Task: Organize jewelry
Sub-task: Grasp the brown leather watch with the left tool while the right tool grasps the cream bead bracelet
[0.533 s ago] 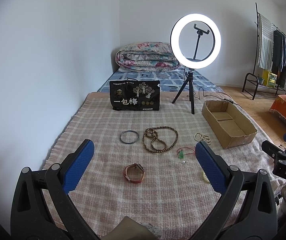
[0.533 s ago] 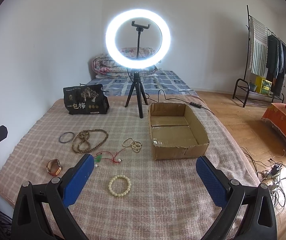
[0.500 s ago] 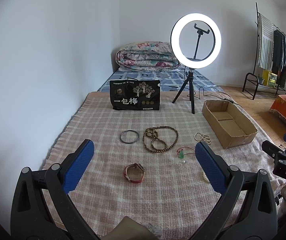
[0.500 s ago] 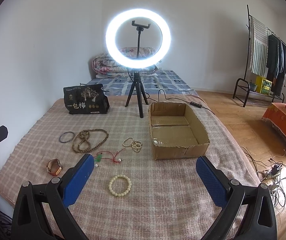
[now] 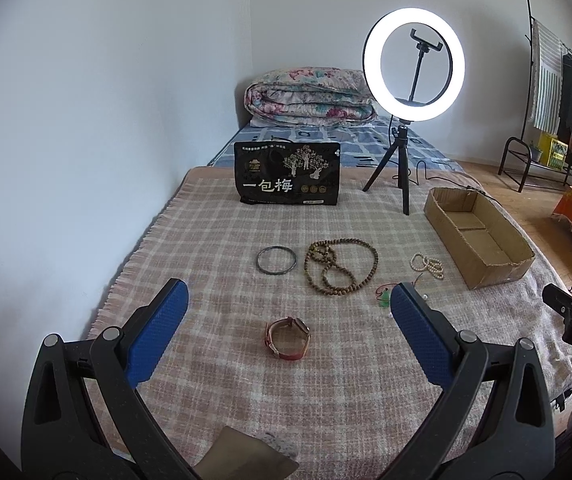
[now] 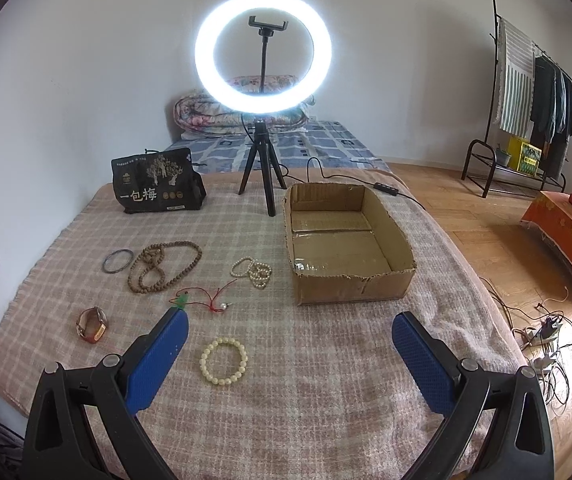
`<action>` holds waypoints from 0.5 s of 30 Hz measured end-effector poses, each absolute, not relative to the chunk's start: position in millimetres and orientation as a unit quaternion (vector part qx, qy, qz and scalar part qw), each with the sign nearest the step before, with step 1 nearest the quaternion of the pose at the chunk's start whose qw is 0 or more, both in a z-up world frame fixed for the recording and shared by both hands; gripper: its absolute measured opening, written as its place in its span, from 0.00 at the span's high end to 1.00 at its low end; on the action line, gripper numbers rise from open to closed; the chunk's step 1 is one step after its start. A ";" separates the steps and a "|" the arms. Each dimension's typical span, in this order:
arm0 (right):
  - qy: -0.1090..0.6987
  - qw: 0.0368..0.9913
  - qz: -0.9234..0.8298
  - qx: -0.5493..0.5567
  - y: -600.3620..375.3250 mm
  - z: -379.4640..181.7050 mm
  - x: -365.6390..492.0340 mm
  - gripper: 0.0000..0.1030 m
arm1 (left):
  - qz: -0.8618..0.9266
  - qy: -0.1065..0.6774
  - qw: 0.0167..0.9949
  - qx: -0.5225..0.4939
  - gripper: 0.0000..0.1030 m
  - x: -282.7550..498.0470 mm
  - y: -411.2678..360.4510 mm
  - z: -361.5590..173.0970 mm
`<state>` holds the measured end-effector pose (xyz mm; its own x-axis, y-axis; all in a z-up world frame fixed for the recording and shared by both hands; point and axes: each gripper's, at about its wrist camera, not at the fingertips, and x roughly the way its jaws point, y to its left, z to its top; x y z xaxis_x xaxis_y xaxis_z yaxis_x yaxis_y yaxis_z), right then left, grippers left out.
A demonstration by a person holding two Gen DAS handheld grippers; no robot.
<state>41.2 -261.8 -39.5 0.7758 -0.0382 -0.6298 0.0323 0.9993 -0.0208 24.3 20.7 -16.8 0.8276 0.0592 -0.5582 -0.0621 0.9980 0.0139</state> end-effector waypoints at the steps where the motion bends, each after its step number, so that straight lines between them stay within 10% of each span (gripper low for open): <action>1: 0.342 0.940 -0.017 -0.005 -262.9 -42.2 43.9 0.00 | 0.033 0.299 0.954 -0.005 0.00 27.7 25.2 -19.5; 15: 0.416 0.906 0.049 -0.059 -264.2 -73.8 97.9 0.07 | 0.027 0.383 0.923 -0.028 0.01 70.2 74.9 -62.8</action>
